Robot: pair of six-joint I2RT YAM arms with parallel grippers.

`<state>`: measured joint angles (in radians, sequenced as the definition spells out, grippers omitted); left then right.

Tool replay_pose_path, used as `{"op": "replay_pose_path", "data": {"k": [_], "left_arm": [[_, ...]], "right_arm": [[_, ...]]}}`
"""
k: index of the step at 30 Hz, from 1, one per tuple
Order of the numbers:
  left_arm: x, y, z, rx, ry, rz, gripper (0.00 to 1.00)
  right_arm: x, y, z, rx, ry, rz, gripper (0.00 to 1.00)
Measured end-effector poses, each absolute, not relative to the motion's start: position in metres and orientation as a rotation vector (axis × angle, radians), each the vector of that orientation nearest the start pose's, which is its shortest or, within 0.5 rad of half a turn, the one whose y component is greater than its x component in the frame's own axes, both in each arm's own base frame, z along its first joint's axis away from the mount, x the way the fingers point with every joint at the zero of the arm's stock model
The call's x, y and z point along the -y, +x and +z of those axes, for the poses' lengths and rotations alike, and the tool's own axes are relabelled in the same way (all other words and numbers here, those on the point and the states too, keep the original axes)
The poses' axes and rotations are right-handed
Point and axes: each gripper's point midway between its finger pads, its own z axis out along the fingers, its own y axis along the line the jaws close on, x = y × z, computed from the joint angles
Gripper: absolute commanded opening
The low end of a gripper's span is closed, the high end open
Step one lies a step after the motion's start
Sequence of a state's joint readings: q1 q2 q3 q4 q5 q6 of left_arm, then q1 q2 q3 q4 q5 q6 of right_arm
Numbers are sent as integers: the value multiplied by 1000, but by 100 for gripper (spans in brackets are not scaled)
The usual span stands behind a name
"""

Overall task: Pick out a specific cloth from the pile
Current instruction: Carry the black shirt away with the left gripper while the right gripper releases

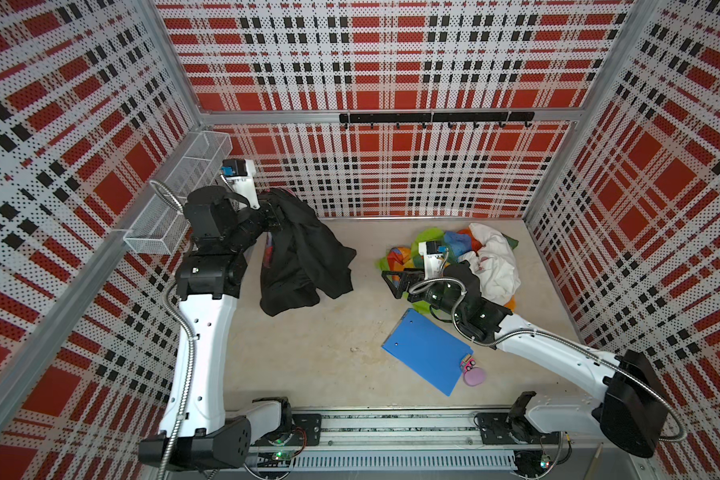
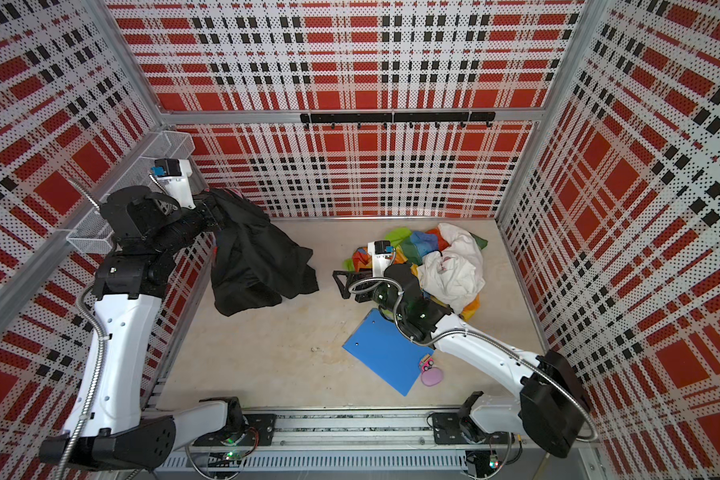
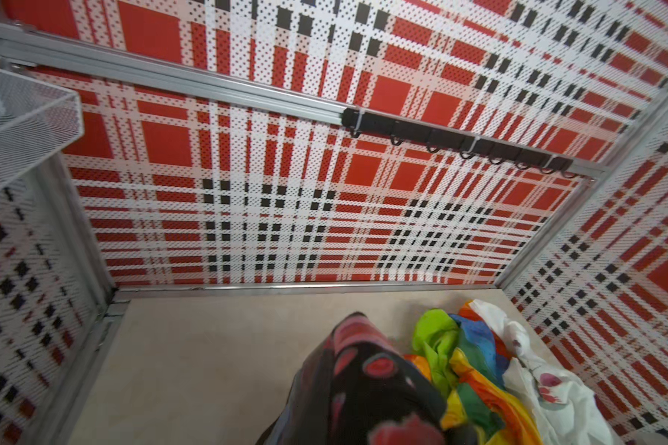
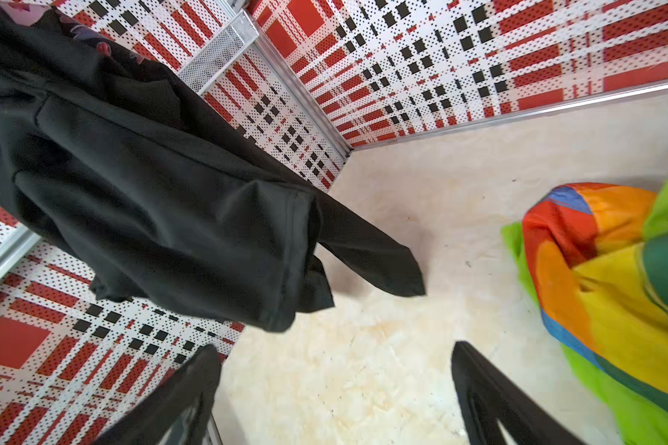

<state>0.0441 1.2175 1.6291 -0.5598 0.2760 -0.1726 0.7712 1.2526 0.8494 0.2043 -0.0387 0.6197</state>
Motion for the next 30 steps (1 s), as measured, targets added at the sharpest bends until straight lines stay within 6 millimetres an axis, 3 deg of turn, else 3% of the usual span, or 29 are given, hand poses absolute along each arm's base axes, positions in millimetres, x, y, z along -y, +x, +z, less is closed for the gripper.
{"op": "replay_pose_path", "data": {"k": [6, 9, 12, 16, 23, 26, 30], "left_arm": [[6, 364, 478, -1743, -38, -158, 6], [8, 365, 479, -1748, -37, -122, 6], [26, 374, 476, -1761, 4, -118, 5], [42, 395, 459, -1804, 22, -194, 5], [45, 431, 411, -1886, -47, -277, 5], [41, 435, 394, -1916, -76, -273, 6], [18, 435, 385, -1921, -143, -234, 8]], "right_arm": [[-275, 290, 280, -1872, -145, 940, 100], [-264, 286, 288, -1850, -126, 921, 100], [-257, 284, 296, -1827, -108, 912, 100], [-252, 282, 298, -1823, -101, 903, 100], [-243, 276, 292, -1840, -94, 876, 100], [-239, 275, 294, -1835, -93, 864, 100], [-238, 275, 296, -1832, -89, 858, 100]]}}
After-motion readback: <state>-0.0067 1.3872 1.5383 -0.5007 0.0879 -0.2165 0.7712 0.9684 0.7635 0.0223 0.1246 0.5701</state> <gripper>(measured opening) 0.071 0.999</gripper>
